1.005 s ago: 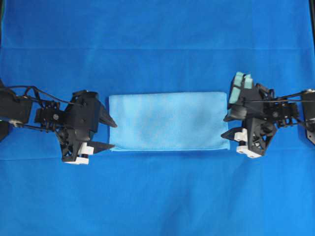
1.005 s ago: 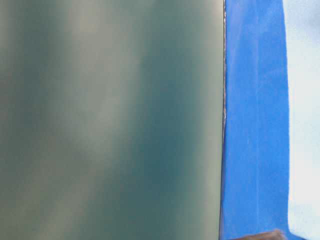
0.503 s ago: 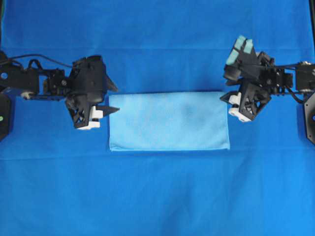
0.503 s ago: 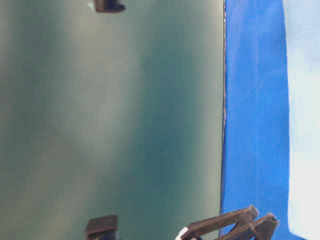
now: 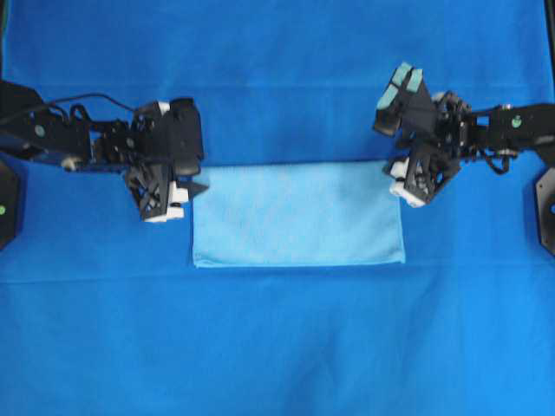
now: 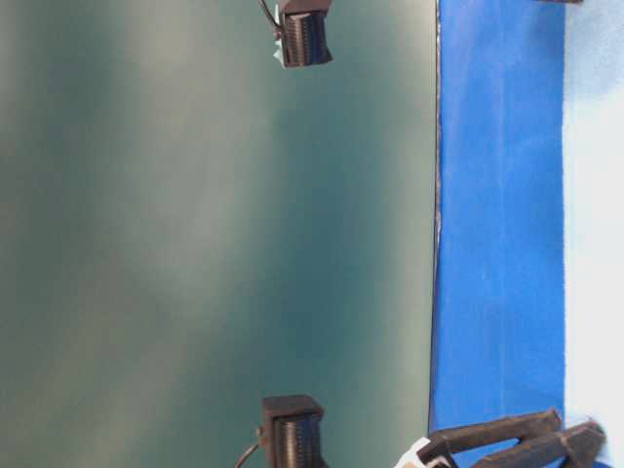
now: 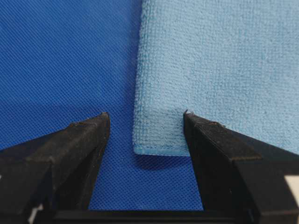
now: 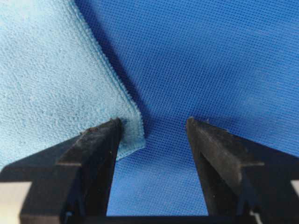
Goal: Fold the light blue towel.
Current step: 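Grasp the folded towel's two left and right ends with both grippers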
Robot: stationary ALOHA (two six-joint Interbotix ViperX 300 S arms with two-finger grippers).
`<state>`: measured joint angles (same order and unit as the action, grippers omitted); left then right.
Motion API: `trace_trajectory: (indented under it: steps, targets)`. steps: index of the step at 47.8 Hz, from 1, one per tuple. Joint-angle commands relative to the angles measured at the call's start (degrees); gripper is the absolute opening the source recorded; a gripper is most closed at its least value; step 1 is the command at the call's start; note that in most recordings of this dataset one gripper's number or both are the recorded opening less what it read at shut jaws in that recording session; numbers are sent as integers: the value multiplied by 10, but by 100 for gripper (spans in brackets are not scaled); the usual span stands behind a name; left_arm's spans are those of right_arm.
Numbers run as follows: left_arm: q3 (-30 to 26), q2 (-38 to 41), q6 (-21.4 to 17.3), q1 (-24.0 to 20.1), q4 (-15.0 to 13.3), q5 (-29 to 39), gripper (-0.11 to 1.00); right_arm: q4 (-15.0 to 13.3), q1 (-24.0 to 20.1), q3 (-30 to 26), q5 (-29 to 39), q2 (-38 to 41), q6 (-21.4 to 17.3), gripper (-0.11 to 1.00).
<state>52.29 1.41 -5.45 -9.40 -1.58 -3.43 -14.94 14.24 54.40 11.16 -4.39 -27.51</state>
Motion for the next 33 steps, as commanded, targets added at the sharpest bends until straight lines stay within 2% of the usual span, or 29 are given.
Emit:
trace_trajectory:
  steps: [1, 7, 12, 15, 21, 23, 33]
  targets:
    - [-7, -3, -1, -1, 1, -4, 62, -1, 1, -10, -4, -4, -1, 60]
    - [-6, 1, -1, -1, 1, 4, 60, -1, 0, -9, -4, -4, -1, 60]
    - [-7, 2, 0, -1, 1, 22, 51, -1, -4, -8, -3, -4, 1, 56]
    - [-8, 3, -1, -1, 1, 39, 38, -1, -10, -8, -3, -5, 1, 44]
    - [-9, 3, -1, -1, 1, 54, 11, -1, -18, -6, -4, -5, 2, 9]
    - [-8, 3, -1, -1, 1, 54, 3, -1, -19, -6, -4, -6, 2, 2]
    - [-12, 2, 1, 0, 1, 56, 3, 0, -18, -6, -4, -8, 0, 2]
